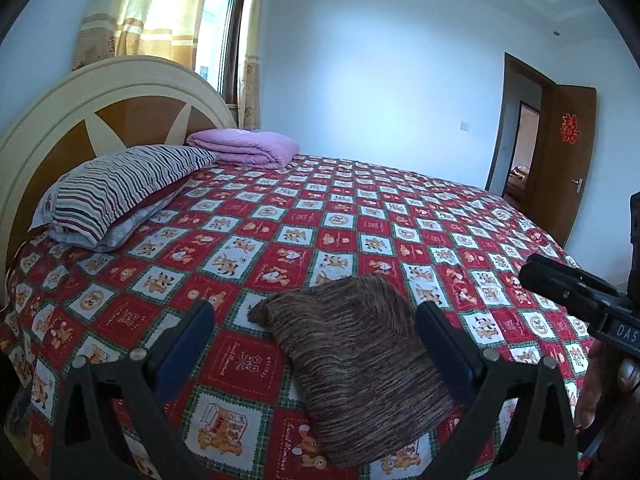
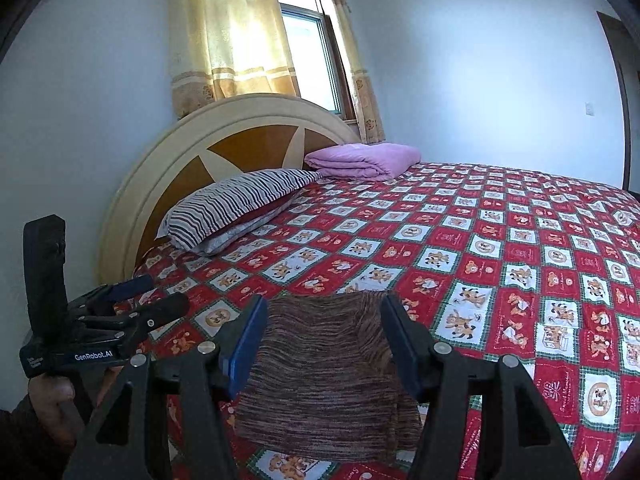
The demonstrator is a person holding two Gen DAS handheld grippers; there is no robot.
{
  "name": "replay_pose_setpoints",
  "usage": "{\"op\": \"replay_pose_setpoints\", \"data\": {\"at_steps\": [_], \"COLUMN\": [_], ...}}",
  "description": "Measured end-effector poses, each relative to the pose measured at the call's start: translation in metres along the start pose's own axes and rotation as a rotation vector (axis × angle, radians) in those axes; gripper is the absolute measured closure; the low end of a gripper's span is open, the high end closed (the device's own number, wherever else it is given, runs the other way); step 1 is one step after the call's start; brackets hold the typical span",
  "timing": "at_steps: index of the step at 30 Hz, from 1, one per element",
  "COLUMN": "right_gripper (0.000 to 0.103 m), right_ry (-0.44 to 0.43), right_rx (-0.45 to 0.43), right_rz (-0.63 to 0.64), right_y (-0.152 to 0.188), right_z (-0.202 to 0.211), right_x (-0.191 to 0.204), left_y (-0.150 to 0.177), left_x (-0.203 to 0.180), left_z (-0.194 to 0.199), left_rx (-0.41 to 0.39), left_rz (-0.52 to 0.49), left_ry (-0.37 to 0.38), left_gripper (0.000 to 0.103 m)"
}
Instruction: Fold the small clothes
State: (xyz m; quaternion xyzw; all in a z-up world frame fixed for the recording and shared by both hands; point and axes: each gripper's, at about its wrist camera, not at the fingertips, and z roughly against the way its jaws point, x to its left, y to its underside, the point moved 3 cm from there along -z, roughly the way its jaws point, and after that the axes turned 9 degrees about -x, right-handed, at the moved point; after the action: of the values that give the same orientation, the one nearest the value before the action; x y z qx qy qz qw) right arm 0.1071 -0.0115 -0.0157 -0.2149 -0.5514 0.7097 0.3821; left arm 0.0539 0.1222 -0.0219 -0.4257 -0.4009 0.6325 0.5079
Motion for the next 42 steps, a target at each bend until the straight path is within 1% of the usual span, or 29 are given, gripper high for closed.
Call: {"op": "replay_pose_setpoints", "data": {"at_steps": [17,25,28,36,42], "right_gripper": [0.04,0.04,0.04,0.04,0.039], "right_ry": [0.008,0.014,0.015,0.013,0.011], "right_rx": [-0.019,-0.044,-0.055,-0.059,-0.052], "right_rz": [0.002,0.003,0.008,0.008,0.009], "right_y": [0.002,0.0,-0.001,0.0,0.003], "right_z": [0.006,0.014,0.016,0.016,0.015], "right_x": [-0.004,-0.006,-0.006,-0.006,-0.006], "left_y": [0.005,0.0,-0.001,-0.004,-0.005], "left_x": [-0.007,-0.002,0.0,0.001,0.006], "left_z": [-0.002,-0.003,-0.002,0.001,-0.001], "left_rx": [0.005,0.012,-0.006,-0.034,-0.028], "left_rz": [-0.018,-0.027,-0.036,-0.048,-0.044], "left_ry": [0.006,-0.002,-0.016,-0.012,-0.024], "left_gripper": [0.0,0.0,0.0,0.0,0.0]}}
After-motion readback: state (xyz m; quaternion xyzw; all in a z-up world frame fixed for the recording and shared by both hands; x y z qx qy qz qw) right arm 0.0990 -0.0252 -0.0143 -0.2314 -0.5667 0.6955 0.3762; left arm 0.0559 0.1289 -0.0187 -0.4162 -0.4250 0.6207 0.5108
